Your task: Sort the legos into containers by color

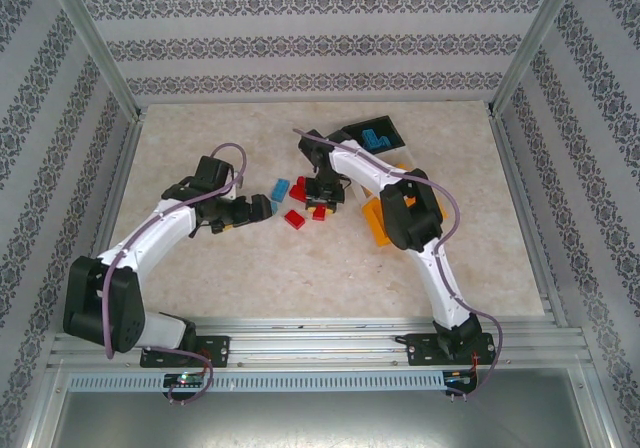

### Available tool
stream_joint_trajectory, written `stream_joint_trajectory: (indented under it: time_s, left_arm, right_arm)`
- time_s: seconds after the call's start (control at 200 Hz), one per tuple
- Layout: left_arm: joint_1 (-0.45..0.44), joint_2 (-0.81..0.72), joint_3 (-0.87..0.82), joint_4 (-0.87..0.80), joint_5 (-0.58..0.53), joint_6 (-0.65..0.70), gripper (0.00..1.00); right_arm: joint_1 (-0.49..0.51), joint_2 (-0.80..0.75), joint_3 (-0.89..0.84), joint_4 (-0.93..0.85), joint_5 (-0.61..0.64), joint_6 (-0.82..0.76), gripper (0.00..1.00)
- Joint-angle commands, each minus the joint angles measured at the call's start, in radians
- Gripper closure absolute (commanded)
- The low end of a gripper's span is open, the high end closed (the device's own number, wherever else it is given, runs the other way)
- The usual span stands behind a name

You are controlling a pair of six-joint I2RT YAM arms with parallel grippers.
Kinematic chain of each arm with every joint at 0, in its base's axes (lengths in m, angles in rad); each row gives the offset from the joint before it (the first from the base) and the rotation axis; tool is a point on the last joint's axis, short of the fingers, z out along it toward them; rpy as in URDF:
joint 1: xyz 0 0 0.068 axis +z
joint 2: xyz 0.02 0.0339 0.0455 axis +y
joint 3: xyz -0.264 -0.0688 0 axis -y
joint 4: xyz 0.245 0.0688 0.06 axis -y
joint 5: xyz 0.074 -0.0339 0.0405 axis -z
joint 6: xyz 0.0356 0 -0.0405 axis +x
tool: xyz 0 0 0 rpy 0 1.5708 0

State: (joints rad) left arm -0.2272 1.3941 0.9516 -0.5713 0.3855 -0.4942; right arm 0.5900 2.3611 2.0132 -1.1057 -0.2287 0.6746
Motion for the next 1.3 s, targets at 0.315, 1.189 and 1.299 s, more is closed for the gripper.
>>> stream_joint_trajectory:
  time_s: [0.315,1.189,1.299]
  left_arm:
    - [-0.156,0.296,0.209,0.049,0.061,-0.185,0.01]
    - [-0.222,0.653,0.490,-0.176,-0.054,-0.090,0.22]
    - [-0.227,0.679,0.510,-0.188,-0.052,-0.077,0.35]
  right_arm:
    - [-0.212,-0.557,-0.500,0.068,0.073,0.014,0.70]
    - [-0.406,-0.637,-0.603,0.134,0.058,-0.053,0.42]
    - [-0.394,-0.635,-0.615,0.147,0.034,-0.034,0.42]
